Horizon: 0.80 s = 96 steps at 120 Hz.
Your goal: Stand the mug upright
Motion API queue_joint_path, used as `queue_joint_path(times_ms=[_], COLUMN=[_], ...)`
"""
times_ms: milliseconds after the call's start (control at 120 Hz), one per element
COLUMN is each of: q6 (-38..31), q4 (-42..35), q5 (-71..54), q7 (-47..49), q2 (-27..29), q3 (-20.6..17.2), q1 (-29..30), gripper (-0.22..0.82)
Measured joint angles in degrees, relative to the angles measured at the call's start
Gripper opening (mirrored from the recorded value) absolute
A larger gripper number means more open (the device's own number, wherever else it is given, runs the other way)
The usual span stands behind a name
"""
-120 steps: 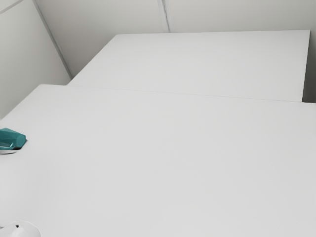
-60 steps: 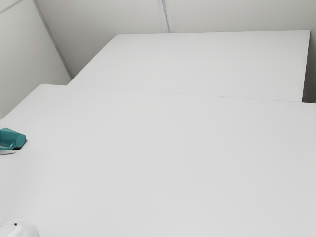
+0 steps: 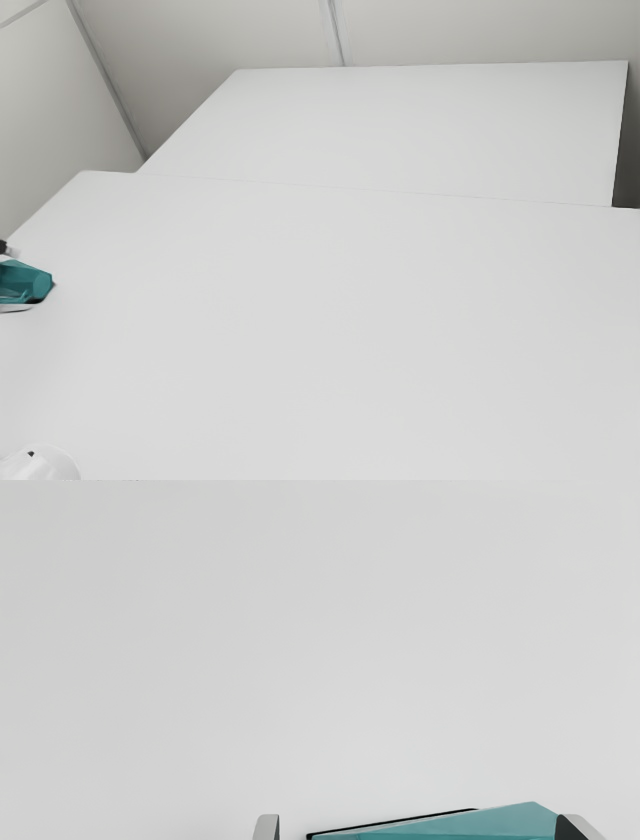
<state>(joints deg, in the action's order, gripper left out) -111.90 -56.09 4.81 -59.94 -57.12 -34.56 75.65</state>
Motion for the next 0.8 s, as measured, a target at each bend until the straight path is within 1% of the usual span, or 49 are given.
queue_joint_path(times_ms=[233,358,450,625,758,800], q6=[2.19,2.65,3.06,5.25,6.8,7.18], q4=[-0.31,1.98,2.12,1.83,1.92,1.94], q5=[7.45,6.19,5.26,4.61,4.47,4.47], q7=[0.02,-0.22,-0.36,0.34,1.18,1.45], q2=[-0.81,-0.85,-0.75,-0.69,-0.68,-0.68], q3=[0.71,0.82,1.06,3.18,3.82,3.86], q1=[0.49,-0.25,-0.38,-0.88,-0.98,-1.0], gripper=[0.6,0.6,0.6,0.6,0.57,0.54])
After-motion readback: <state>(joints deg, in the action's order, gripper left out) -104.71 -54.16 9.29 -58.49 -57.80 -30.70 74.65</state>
